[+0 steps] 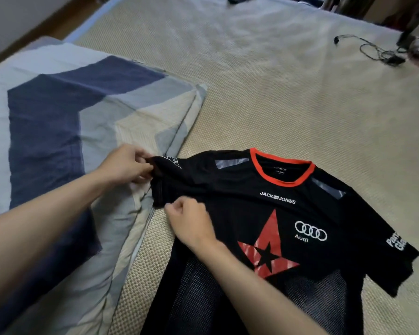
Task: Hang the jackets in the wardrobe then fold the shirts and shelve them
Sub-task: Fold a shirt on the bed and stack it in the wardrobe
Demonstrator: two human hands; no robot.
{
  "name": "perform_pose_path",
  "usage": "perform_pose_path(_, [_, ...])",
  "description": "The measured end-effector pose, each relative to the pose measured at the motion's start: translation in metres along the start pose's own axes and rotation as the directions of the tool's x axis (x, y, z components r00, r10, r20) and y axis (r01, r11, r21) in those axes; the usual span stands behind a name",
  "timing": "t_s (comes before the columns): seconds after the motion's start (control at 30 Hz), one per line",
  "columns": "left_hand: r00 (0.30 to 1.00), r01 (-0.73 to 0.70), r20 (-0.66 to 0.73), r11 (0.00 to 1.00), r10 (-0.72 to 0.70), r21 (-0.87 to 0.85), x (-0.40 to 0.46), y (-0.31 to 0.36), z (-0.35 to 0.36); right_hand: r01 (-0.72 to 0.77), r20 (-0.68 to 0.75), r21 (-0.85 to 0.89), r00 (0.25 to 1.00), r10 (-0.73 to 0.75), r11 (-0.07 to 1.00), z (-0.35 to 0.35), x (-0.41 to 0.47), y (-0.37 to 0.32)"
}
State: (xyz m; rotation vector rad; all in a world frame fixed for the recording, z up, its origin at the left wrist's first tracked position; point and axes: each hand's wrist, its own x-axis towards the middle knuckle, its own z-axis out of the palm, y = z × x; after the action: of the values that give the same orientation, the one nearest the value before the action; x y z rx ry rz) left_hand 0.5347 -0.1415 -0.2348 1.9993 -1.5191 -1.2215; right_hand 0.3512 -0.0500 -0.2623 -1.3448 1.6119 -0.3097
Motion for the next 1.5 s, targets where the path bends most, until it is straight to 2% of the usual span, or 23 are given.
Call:
perform_pose_path(0.03, [1.0,-0.017,0.011,0.998,0.016,0.059,0.001,0.003,-0.001,-0.154,0.099,0.208,0.986,0.136,0.966,0.008,0.001,0.002])
perform_pose_path(0.1, [0.997,-0.074,-0.006,0.971,0.078,0.228,0.005,0.009,-0.004,-0.38,0.301,0.575,0.922,0.244,0.725,0.015,0.002,0.0])
perform_pose_path(0.17, [0.993,-0.106,-0.017,0.925,0.12,0.364,0.006,0.016,-0.007,-0.413,0.344,0.748,0.911,0.228,0.519,0.014,0.009,-0.002])
perform_pose_path(0.23, [0.993,-0.102,-0.018,0.925,0.116,0.366,0.006,0.024,-0.006,-0.387,0.332,0.849,0.921,0.207,0.359,0.012,0.018,-0.005])
perform_pose_path(0.27, [0.995,-0.08,-0.034,0.948,0.095,0.307,0.006,0.027,-0.004,-0.389,0.341,0.879,0.918,0.204,0.278,0.009,0.02,-0.01])
perform_pose_path(0.33, [0.999,-0.025,-0.046,0.999,0.026,0.02,0.005,0.033,-0.001,-0.421,0.387,0.892,0.9,0.202,0.167,0.004,0.024,-0.018])
perform_pose_path(0.4, [0.999,0.023,0.033,0.964,-0.015,-0.264,-0.001,0.045,0.001,-0.44,0.421,0.894,0.89,0.176,0.087,-0.005,0.024,-0.024])
perform_pose_path(0.5, [0.995,0.01,0.098,0.935,0.027,-0.356,-0.005,0.061,0.003,-0.427,0.428,0.904,0.895,0.128,-0.038,-0.02,0.017,-0.028])
perform_pose_path(0.53, [0.996,-0.014,0.077,0.944,0.042,-0.33,-0.004,0.065,0.003,-0.422,0.417,0.907,0.897,0.148,0.003,-0.024,0.013,-0.028])
perform_pose_path(0.57, [0.997,-0.05,0.044,0.964,0.064,-0.26,-0.002,0.068,0.004,-0.401,0.377,0.908,0.907,0.186,0.118,-0.028,0.01,-0.028])
perform_pose_path(0.63, [0.99,-0.136,0.02,0.989,0.138,-0.064,-0.002,0.079,0.006,-0.302,0.195,0.813,0.946,0.258,0.497,-0.036,0.004,-0.026])
perform_pose_path(0.7, [0.975,-0.204,0.093,0.979,0.202,0.005,-0.006,0.095,0.012,-0.151,-0.05,0.585,0.974,0.22,0.797,-0.046,-0.002,-0.025])
perform_pose_path(0.77, [0.933,-0.315,0.209,0.946,0.293,0.08,-0.016,0.121,0.025,-0.015,-0.3,0.342,0.946,0.124,0.939,-0.06,-0.005,-0.024])
perform_pose_path(0.83, [0.87,-0.452,0.304,0.874,0.388,0.179,-0.022,0.152,0.044,0.025,-0.438,0.21,0.896,0.071,0.977,-0.084,-0.005,-0.019])
perform_pose_path(0.9, [0.809,-0.53,0.399,0.83,0.433,0.173,-0.024,0.185,0.069,0.065,-0.495,0.215,0.867,0.051,0.974,-0.117,-0.005,-0.004])
perform_pose_path(1.0, [0.733,-0.554,0.499,0.831,0.463,0.043,-0.024,0.237,0.116,0.131,-0.538,0.243,0.843,0.021,0.961,-0.176,-0.02,0.041])
perform_pose_path(1.1, [0.654,-0.557,0.548,0.822,0.522,-0.119,-0.03,0.289,0.174,0.248,-0.604,0.36,0.796,0.022,0.9,-0.236,-0.055,0.093])
perform_pose_path(1.2, [0.619,-0.582,0.554,0.799,0.557,-0.153,-0.032,0.324,0.228,0.272,-0.709,0.384,0.699,0.093,0.882,-0.293,-0.094,0.143])
perform_pose_path(1.27, [0.632,-0.612,0.592,0.79,0.499,-0.012,-0.017,0.319,0.259,0.235,-0.744,0.435,0.637,0.2,0.869,-0.32,-0.115,0.186])
perform_pose_path(1.3, [0.649,-0.637,0.624,0.76,0.436,0.132,-0.006,0.307,0.273,0.188,-0.733,0.468,0.628,0.261,0.863,-0.328,-0.121,0.211])
perform_pose_path(1.4, [0.743,-0.63,0.64,0.528,0.197,0.569,0.02,0.257,0.298,-0.086,-0.602,0.515,0.672,0.431,0.853,-0.325,-0.124,0.288])
perform_pose_path(1.47, [0.786,-0.593,0.603,0.442,0.136,0.673,0.03,0.23,0.306,-0.22,-0.537,0.491,0.686,0.492,0.843,-0.309,-0.121,0.323])
perform_pose_path(1.5, [0.796,-0.591,0.581,0.428,0.171,0.683,0.034,0.221,0.308,-0.224,-0.532,0.504,0.68,0.504,0.834,-0.303,-0.12,0.335])
